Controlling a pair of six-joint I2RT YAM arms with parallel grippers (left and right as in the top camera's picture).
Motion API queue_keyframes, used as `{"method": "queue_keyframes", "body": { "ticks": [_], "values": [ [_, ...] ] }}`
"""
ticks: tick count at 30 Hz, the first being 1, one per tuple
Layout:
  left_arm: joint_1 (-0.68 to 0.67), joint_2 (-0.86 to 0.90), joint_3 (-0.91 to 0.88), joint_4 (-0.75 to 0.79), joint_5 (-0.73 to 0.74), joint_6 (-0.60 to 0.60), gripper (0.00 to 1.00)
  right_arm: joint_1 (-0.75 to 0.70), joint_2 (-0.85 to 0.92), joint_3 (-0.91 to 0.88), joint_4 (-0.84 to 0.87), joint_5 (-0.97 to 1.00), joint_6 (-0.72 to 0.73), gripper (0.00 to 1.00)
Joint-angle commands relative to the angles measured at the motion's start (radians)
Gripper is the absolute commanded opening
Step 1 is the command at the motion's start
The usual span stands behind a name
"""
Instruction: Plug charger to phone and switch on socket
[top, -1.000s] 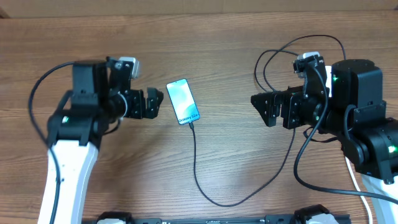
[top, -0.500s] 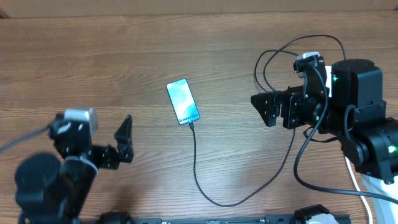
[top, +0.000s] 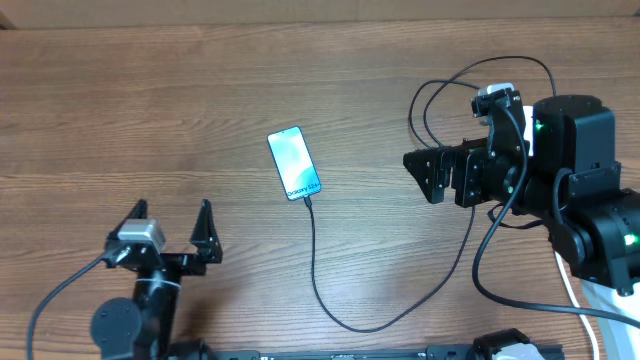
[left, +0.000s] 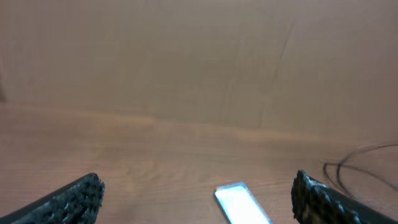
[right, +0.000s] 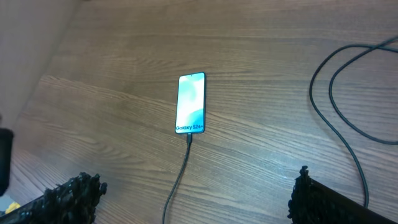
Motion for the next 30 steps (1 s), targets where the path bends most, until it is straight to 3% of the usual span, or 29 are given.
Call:
{"method": "queue_keyframes", "body": {
  "ticks": [1, 8, 14, 19, 30],
  "values": [
    [0.010, -0.071, -0.144, 0.153, 0.021, -0.154, 0.99, 0.004, -0.006, 0.003, 0.006, 0.002, -0.005, 1.00],
    [0.009, -0.142, -0.346, 0.500, 0.004, -0.198, 0.99, 0.004, -0.006, 0.003, 0.006, 0.002, -0.005, 1.00],
    [0.008, -0.142, -0.345, 0.381, -0.035, -0.200, 1.00, 0.004, -0.006, 0.003, 0.006, 0.002, -0.005, 1.00],
    [0.008, -0.142, -0.345, 0.149, -0.035, -0.200, 1.00, 0.004, -0.006, 0.003, 0.006, 0.002, -0.005, 1.00],
    [0.008, -0.142, -0.345, 0.153, -0.043, -0.154, 0.99, 0.004, -0.006, 0.003, 0.006, 0.002, -0.005, 1.00]
  ]
}}
